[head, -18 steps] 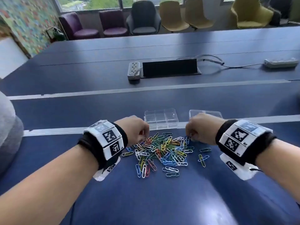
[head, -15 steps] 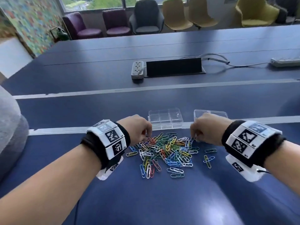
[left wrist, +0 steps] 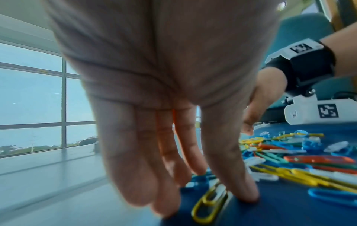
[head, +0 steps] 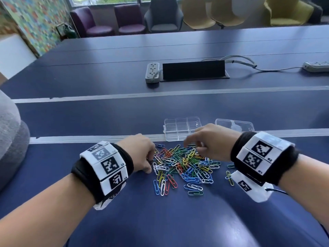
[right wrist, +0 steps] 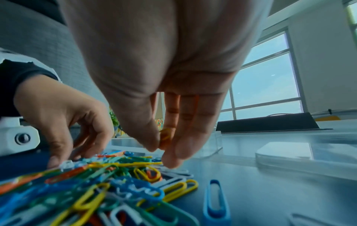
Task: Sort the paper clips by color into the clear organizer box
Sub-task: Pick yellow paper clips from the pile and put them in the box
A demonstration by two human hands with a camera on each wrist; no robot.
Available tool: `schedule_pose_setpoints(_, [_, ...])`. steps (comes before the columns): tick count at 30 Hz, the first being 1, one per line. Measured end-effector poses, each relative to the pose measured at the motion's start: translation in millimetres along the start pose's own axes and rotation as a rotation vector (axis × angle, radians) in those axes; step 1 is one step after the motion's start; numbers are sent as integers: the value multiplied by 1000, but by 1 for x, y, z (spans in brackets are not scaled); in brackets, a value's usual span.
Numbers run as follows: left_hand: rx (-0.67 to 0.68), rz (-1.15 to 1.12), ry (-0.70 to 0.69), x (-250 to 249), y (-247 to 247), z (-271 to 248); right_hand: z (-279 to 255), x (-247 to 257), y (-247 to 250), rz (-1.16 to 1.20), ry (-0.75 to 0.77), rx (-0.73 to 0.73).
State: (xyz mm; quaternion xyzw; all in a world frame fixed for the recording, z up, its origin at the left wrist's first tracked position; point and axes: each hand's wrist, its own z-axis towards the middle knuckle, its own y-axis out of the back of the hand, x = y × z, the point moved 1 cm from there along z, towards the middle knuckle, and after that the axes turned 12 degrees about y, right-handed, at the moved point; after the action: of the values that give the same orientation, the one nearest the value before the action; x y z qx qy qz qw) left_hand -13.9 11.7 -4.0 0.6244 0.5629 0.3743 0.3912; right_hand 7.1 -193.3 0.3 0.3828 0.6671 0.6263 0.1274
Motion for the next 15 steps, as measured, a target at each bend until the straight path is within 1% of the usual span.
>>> schedule_pose_setpoints(3, [15,-89,-11,3,-2,2,8,-2,-4,-23,-9,66])
schedule_pose_setpoints(6, [30,-160,-31,7,-2,1,10,-2,-5,-42,-23,60])
schedule_pose_setpoints(9, [-2,-172,-60,8,-3,-4,9,-1,-5,-43,-36,62])
schedule_pose_setpoints(12, [-56,-161,-68,10,-5,-7,5,1,-4,-1,-50,10])
schedule_pose_setpoints(15, [-74,-210,-62,12,-5,-7,1,2,-1,25,-87,-19])
